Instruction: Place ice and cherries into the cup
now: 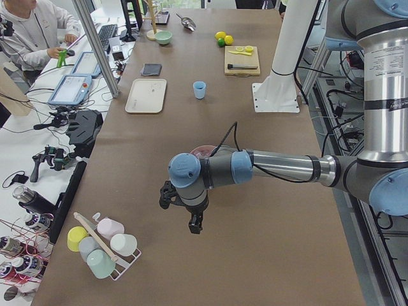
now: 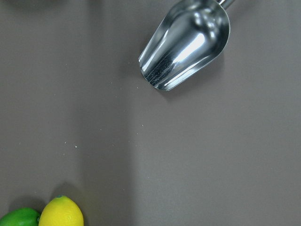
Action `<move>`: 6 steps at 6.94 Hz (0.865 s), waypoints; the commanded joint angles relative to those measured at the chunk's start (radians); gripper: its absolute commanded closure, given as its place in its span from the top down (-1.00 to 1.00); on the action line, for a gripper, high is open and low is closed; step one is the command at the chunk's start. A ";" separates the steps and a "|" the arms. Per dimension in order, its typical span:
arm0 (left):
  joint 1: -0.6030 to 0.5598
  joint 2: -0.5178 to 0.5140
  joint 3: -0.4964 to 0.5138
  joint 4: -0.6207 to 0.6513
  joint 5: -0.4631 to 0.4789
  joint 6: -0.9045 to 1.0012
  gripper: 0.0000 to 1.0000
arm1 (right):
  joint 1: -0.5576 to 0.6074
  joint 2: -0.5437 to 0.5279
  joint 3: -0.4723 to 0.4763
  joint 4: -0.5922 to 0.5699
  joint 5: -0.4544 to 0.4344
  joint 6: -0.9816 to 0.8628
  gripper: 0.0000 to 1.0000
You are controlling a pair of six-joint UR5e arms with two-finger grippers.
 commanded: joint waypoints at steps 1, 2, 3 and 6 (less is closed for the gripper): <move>0.000 0.001 0.000 0.000 0.001 0.002 0.98 | -0.018 0.009 -0.007 0.009 -0.038 0.007 1.00; 0.000 0.001 0.000 0.000 0.001 0.000 0.98 | -0.058 0.022 -0.004 0.009 -0.134 0.011 1.00; 0.000 -0.001 0.000 0.000 0.001 0.000 0.98 | -0.060 0.029 -0.006 0.009 -0.135 0.011 1.00; 0.000 0.001 0.000 -0.002 0.000 0.002 0.98 | -0.061 0.022 0.000 0.011 -0.126 0.005 1.00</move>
